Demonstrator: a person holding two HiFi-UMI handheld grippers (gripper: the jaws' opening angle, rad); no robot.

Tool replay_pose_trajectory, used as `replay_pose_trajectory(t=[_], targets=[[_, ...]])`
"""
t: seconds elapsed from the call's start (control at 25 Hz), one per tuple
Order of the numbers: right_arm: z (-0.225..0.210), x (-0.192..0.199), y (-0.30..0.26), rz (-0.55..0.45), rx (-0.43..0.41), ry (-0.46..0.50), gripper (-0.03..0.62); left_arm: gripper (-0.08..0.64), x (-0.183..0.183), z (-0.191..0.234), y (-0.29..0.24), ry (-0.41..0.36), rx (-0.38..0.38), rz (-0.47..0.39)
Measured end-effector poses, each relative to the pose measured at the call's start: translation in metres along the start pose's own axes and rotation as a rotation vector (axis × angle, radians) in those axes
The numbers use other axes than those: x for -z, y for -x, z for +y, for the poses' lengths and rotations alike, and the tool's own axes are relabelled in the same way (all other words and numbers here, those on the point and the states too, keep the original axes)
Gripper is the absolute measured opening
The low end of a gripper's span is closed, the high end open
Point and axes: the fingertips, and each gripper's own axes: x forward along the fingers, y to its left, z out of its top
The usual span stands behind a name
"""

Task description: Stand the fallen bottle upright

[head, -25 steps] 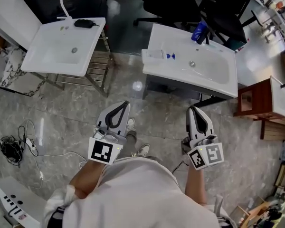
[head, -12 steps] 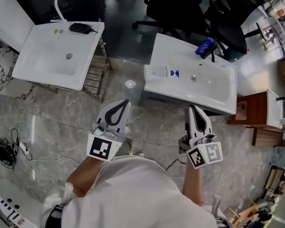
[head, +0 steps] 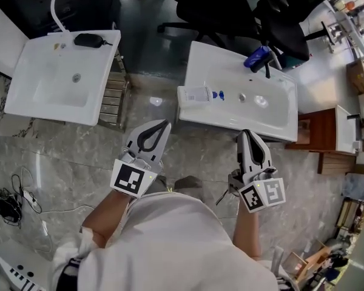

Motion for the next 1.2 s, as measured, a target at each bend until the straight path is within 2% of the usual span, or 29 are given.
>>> replay_pose_trajectory(t=[0.2, 0.4, 0.6, 0.76, 1.0, 1.2], targets=[[-0.012, -0.002, -0.005, 0.0, 0.012, -0.007, 0.041, 0.015, -0.001, -0.002, -0.017, 0.003, 0.026, -0.006], [-0.031, -0.012, -0.008, -0.023, -0.017, -0.007, 0.041, 0.015, -0.003, -0.015, -0.038, -0.017, 0.022, -0.003], [-0.056, -0.02, -0.011, -0.039, -0.071, -0.019, 0.041, 0.015, -0.019, -0.036, -0.053, -0.056, -0.031, -0.034], [-0.066, -0.031, -0.024, -0.052, -0.117, -0.011, 0.041, 0.015, -0.022, -0.039, -0.063, -0.081, -0.066, -0.014], [-0.088, -0.012, -0.029, -0.013, -0.137, -0.039, 0.041, 0.015, -0.016, -0.04, -0.078, -0.09, -0.111, 0.003], [-0.097, 0.007, -0.038, 0.023, -0.155, -0.067, 0.041, 0.015, 0.0, -0.034, -0.087, -0.085, -0.138, 0.053]])
